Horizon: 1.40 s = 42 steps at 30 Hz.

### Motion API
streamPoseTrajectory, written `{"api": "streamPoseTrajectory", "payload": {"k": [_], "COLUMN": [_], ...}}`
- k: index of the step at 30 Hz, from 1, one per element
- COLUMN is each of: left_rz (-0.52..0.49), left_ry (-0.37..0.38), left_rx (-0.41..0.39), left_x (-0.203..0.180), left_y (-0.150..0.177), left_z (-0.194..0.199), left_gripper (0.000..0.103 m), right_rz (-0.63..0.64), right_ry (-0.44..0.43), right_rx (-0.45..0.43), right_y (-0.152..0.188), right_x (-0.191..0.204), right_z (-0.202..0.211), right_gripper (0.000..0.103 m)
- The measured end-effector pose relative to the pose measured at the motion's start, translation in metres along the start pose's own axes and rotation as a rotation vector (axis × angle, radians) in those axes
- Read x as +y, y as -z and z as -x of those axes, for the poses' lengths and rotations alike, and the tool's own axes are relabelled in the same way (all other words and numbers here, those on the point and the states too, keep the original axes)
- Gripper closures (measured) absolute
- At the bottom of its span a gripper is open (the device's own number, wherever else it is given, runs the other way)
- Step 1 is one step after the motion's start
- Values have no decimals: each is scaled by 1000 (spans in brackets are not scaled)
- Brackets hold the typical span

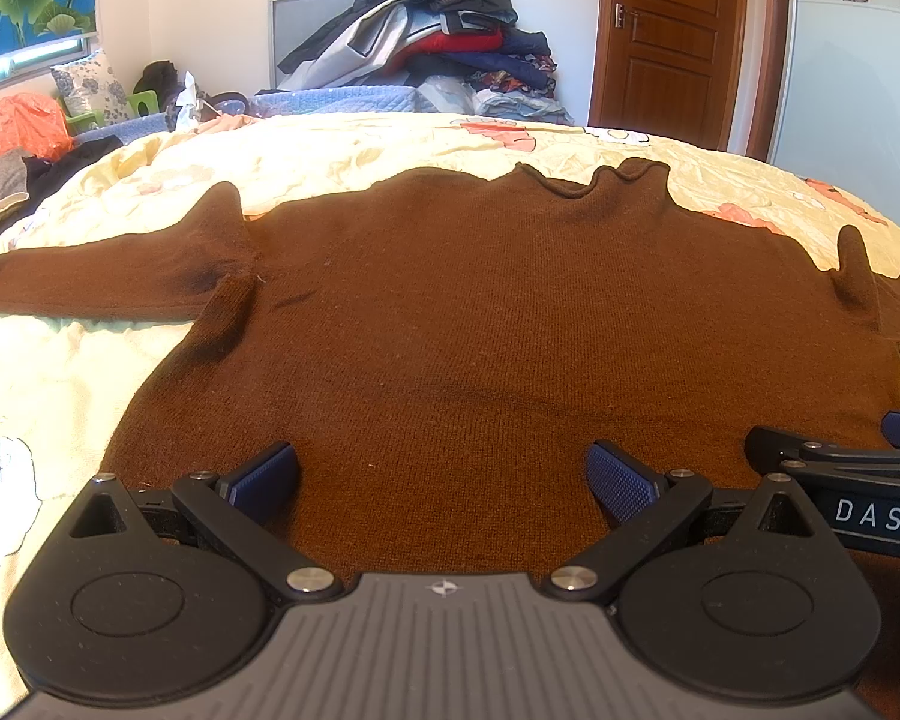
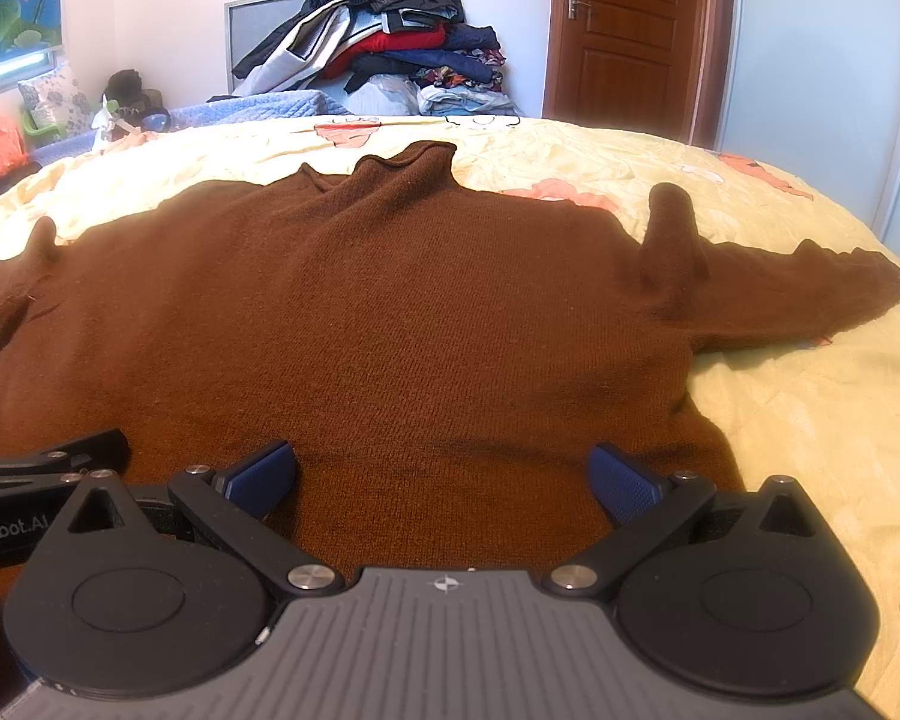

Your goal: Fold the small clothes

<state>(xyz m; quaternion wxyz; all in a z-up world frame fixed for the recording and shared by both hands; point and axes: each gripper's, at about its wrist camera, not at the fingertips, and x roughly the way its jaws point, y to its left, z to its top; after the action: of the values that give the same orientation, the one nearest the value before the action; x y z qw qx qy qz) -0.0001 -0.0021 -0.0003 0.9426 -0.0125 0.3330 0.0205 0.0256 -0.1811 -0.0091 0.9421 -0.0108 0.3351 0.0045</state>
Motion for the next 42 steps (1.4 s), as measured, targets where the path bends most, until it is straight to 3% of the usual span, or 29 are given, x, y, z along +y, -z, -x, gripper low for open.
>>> {"api": "streamPoseTrajectory", "payload": {"k": [38, 41, 42], "left_rz": [-3, -5, -5], "left_ry": [3, 1, 1], "left_rx": [-1, -1, -1], "left_x": [0, 1, 1], "left_y": [-1, 0, 0], "left_z": [-1, 0, 0], "left_gripper": [0, 0, 0], "right_rz": [3, 5, -63], "right_ry": [0, -67, -124], "right_rx": [2, 38, 43], "right_y": [2, -9, -19], "right_x": [-1, -9, -29], "right_z": [4, 8, 12], "right_gripper": [0, 0, 0]}}
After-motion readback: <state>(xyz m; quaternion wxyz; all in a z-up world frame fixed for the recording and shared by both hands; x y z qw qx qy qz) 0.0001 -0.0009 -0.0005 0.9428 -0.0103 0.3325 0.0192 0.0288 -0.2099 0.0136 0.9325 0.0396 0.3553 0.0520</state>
